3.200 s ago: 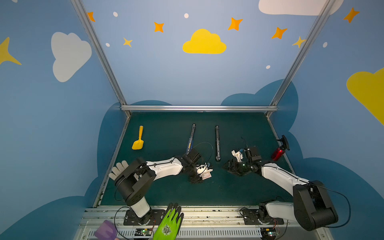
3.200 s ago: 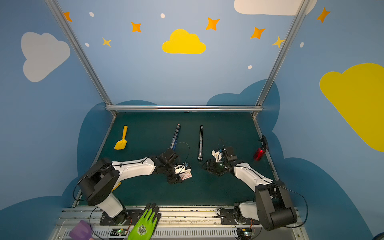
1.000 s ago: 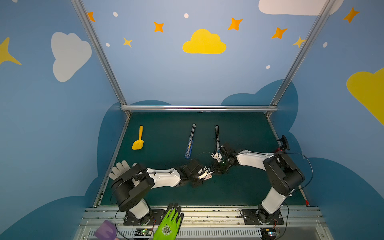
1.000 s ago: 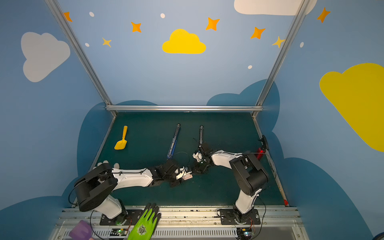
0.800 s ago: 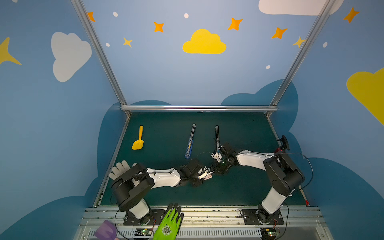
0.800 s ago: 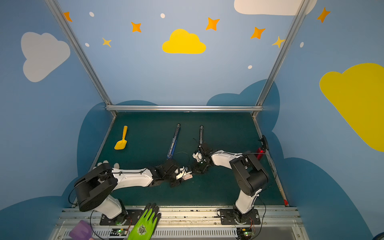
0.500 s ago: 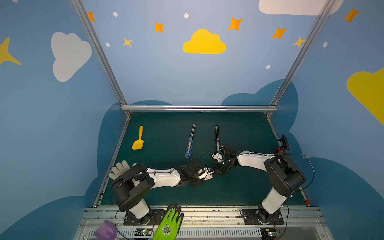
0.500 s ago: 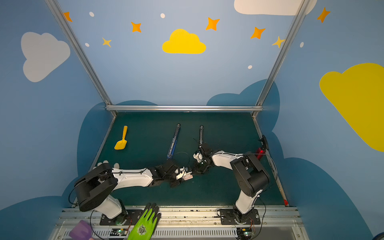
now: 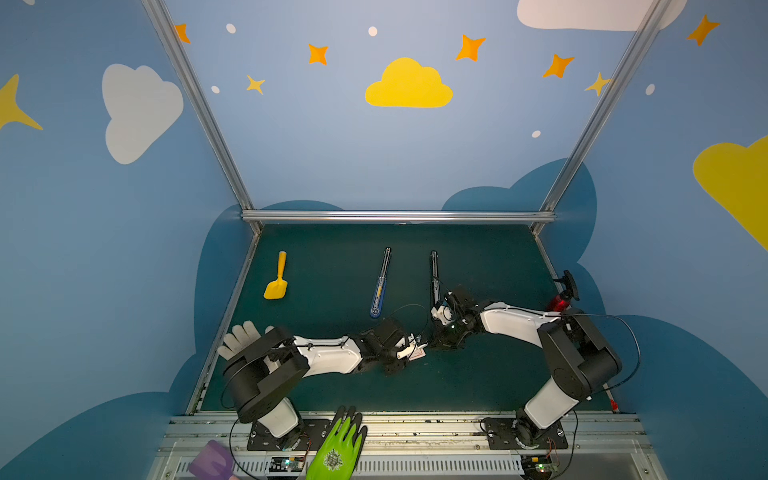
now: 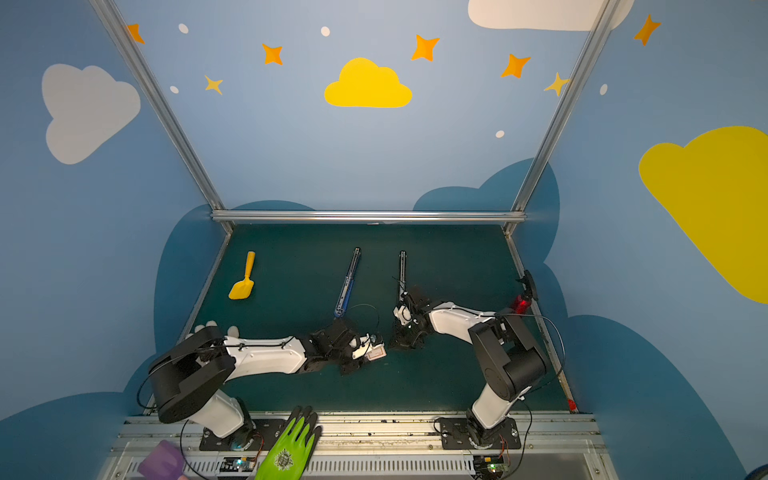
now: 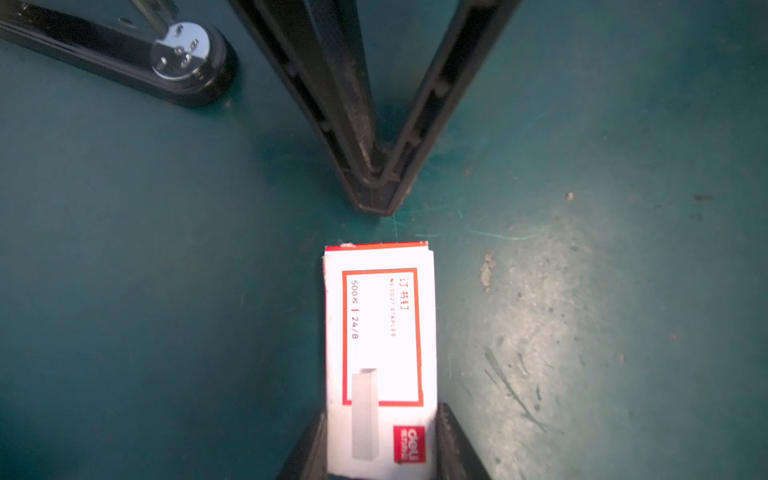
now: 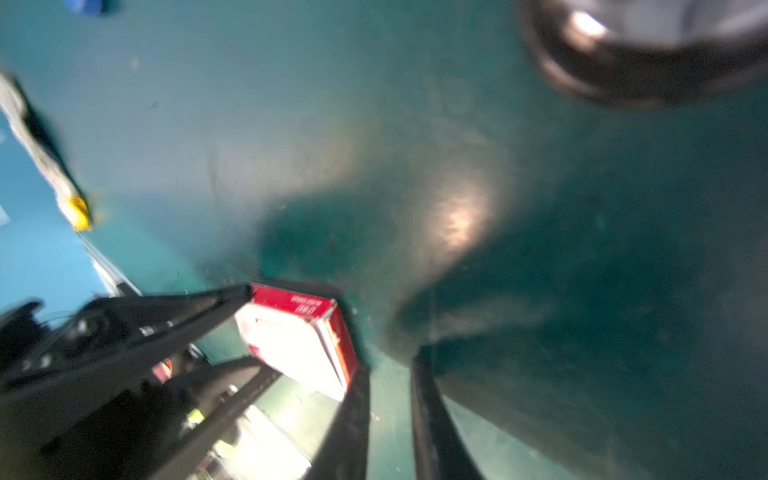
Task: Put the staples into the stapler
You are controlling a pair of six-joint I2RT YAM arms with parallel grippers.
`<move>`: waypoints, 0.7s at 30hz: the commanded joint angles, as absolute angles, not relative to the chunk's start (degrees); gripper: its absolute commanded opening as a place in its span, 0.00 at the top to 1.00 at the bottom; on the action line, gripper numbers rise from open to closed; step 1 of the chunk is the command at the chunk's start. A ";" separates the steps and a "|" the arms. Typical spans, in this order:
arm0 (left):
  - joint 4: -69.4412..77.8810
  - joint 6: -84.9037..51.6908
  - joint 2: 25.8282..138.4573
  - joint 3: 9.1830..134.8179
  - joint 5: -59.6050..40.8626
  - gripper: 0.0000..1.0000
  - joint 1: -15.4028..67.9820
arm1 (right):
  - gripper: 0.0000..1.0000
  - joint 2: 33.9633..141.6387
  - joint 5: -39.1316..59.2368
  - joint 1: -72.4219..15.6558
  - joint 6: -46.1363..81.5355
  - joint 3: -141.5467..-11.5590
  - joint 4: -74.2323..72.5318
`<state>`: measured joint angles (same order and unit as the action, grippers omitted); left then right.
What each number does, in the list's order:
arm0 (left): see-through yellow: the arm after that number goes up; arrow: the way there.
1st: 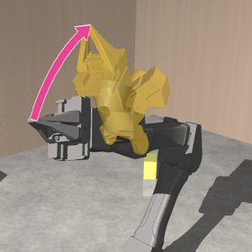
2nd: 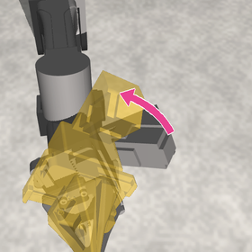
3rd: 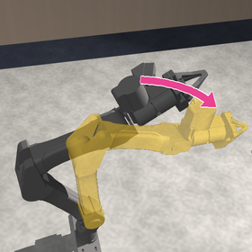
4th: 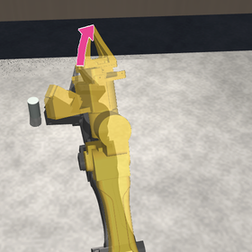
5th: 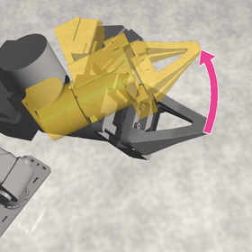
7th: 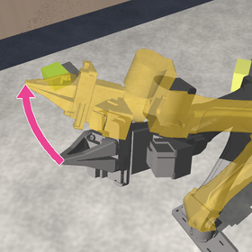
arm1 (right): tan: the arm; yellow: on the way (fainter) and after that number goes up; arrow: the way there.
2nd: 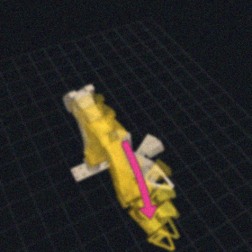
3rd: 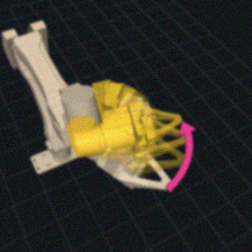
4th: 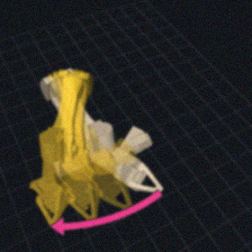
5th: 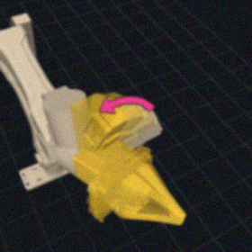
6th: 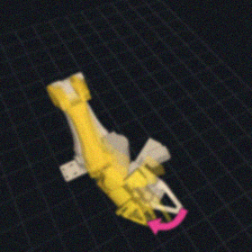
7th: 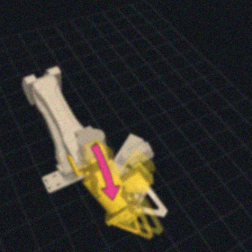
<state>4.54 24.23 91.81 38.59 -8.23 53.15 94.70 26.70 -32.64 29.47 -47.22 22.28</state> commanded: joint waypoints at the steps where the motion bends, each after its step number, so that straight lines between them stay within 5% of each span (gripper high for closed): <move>1: 0.97 24.78 93.22 38.00 -7.38 0.62 53.51 | 0.70 93.28 27.88 -32.32 29.33 -45.14 23.13; 21: 0.90 24.62 94.22 38.14 -7.03 0.62 54.16 | 0.75 99.83 26.38 -35.83 28.46 -48.95 23.90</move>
<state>4.54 24.23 91.90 38.63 -7.40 53.67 97.12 29.87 -34.79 29.34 -48.62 20.88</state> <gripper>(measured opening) 0.386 0.260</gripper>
